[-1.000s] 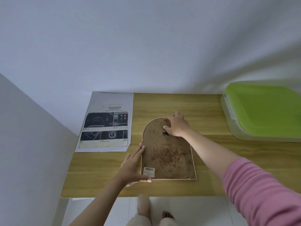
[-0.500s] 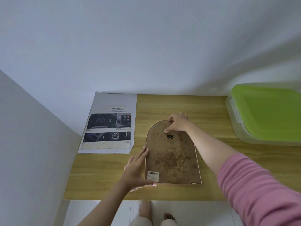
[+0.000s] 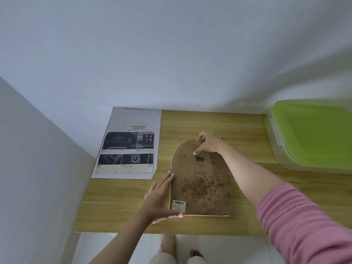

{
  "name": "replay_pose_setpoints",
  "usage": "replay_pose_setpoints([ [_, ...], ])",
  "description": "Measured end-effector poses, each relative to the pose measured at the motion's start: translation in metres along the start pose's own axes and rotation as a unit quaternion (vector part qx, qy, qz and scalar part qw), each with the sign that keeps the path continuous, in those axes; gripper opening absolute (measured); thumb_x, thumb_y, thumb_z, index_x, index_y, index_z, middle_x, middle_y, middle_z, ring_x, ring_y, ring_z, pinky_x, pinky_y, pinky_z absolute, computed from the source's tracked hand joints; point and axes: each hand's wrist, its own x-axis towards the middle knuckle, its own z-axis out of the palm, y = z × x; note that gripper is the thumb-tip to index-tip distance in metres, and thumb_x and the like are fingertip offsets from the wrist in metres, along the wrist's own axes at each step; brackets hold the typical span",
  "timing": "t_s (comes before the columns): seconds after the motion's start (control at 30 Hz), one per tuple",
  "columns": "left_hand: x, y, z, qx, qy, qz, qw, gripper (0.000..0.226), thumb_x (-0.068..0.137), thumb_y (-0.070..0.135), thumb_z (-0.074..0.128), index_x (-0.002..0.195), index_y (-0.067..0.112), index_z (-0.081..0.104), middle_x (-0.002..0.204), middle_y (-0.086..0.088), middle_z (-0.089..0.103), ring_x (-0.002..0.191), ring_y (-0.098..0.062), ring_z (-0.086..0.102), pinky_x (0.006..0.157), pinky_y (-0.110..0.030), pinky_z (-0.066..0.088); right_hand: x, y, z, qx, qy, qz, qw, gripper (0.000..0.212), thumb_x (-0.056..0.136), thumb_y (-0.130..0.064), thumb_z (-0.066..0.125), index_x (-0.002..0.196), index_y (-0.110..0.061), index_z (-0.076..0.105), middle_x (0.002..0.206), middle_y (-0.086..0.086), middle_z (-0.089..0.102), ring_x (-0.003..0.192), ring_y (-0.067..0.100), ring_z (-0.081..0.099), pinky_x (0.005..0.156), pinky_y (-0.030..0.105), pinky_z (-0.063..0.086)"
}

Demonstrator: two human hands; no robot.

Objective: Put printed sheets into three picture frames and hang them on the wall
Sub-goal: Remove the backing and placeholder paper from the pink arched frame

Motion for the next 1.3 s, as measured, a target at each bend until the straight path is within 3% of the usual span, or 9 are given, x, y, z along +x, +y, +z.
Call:
replay_pose_setpoints([
  [0.2,0.0,-0.003,0.0,-0.002,0.003,0.008,1.0,0.131,0.043,0.078,0.069,0.146,0.041,-0.002,0.15,0.032,-0.014,0.137,-0.014,0.018,0.108,-0.048,0.027,-0.003,0.001,-0.002,0.035,0.005,-0.013,0.999,0.055,0.055,-0.044,0.083,0.099,-0.032,0.052,0.13,0.002,0.042,0.123,0.03,0.033,0.091,0.034,0.03],
  [0.3,-0.001,-0.002,0.0,-0.001,0.008,0.019,1.0,0.13,0.044,0.078,0.069,0.146,0.041,-0.002,0.149,0.032,-0.016,0.135,-0.013,0.019,0.107,-0.047,0.029,-0.002,0.005,-0.004,0.074,-0.001,-0.03,0.997,0.056,0.042,-0.047,0.084,0.086,-0.037,0.05,0.127,0.001,0.046,0.118,0.029,0.043,0.096,0.043,0.04],
  [0.43,-0.002,0.0,-0.002,-0.003,0.016,0.027,1.0,0.129,0.045,0.072,0.073,0.143,0.046,-0.005,0.148,0.033,-0.013,0.124,-0.003,0.02,0.105,-0.043,0.03,-0.007,0.006,-0.013,0.129,-0.025,-0.05,0.99,0.049,0.058,-0.028,0.086,0.092,-0.027,0.051,0.12,0.001,0.048,0.109,0.024,0.048,0.086,0.036,0.044],
  [0.6,-0.003,0.002,-0.002,-0.003,0.015,0.039,0.999,0.126,0.047,0.071,0.073,0.141,0.05,-0.006,0.147,0.035,-0.01,0.121,-0.002,0.019,0.106,-0.041,0.028,-0.007,0.009,-0.011,0.141,-0.016,-0.068,0.988,0.05,0.061,-0.025,0.085,0.097,-0.022,0.051,0.12,0.0,0.048,0.11,0.023,0.046,0.087,0.035,0.043],
  [0.73,-0.006,0.002,0.003,-0.018,0.028,0.039,0.999,0.122,0.049,0.066,0.075,0.141,0.051,-0.003,0.148,0.031,0.003,0.129,-0.004,0.017,0.111,-0.044,0.029,-0.01,0.014,-0.006,0.153,0.002,-0.079,0.985,0.05,0.06,-0.031,0.085,0.097,-0.028,0.052,0.126,0.0,0.048,0.117,0.024,0.045,0.094,0.04,0.044],
  [0.87,-0.008,0.004,0.003,-0.029,0.029,0.038,0.998,0.121,0.051,0.063,0.076,0.144,0.045,0.001,0.146,0.031,0.004,0.128,-0.002,0.014,0.111,-0.043,0.027,-0.026,0.023,0.009,0.145,0.122,-0.067,0.98,0.053,0.065,-0.05,0.075,0.112,-0.042,0.051,0.133,0.0,0.042,0.128,0.026,0.034,0.102,0.047,0.034],
  [1.03,-0.009,0.005,0.004,-0.032,0.031,0.039,0.998,0.122,0.051,0.063,0.075,0.144,0.045,0.0,0.146,0.031,0.003,0.126,-0.002,0.015,0.111,-0.043,0.026,-0.089,0.063,0.056,0.23,0.302,-0.074,0.922,0.04,0.081,-0.038,0.066,0.119,-0.035,0.052,0.124,-0.002,0.051,0.121,0.02,0.042,0.1,0.037,0.037],
  [1.2,-0.009,0.004,0.005,-0.024,0.035,0.037,0.998,0.123,0.049,0.065,0.074,0.145,0.044,0.0,0.146,0.031,0.004,0.123,-0.003,0.017,0.109,-0.04,0.028,-0.162,0.104,0.126,0.253,0.339,-0.048,0.905,0.035,0.083,-0.021,0.068,0.116,-0.026,0.058,0.114,-0.005,0.054,0.11,0.011,0.05,0.097,0.041,0.046],
  [1.3,-0.008,0.005,0.005,-0.021,0.032,0.036,0.999,0.124,0.049,0.063,0.076,0.145,0.043,0.0,0.147,0.029,0.004,0.12,-0.002,0.017,0.107,-0.037,0.027,-0.174,0.107,0.146,0.23,0.328,-0.068,0.914,0.034,0.082,-0.024,0.066,0.115,-0.019,0.062,0.118,-0.002,0.055,0.116,0.012,0.051,0.099,0.04,0.046],
])
